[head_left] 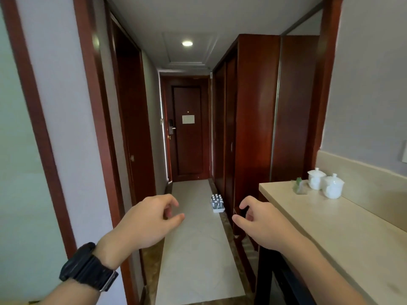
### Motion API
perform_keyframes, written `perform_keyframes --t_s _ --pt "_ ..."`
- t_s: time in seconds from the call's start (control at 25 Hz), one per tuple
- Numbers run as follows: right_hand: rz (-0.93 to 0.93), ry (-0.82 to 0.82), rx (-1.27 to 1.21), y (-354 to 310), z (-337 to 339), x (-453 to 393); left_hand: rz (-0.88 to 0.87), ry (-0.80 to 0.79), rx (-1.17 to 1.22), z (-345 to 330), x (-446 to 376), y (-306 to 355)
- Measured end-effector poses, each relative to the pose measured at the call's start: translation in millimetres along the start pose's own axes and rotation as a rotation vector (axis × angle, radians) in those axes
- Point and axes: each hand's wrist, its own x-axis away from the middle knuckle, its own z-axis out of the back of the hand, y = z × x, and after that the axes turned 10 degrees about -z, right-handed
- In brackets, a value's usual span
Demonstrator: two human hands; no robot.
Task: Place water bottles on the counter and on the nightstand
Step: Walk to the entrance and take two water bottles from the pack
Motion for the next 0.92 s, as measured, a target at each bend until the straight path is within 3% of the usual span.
perform_keyframes --t_s 0.32,0.64,0.92 --pt "0.024 -0.042 -0.014 2.5 -22.0 -252.5 0.073 0.015 0.000 -32.8 -209.5 -88.4" --pt "0.017 -0.042 0.048 -5.3 -90.4 -517.6 0.067 -0.008 0.014 -106.4 -431.4 -248.6" --pt "0.020 0.026 0.044 -36.1 -106.2 -748.9 -0.001 0.024 -0.009 -136.4 -653.6 -374.1"
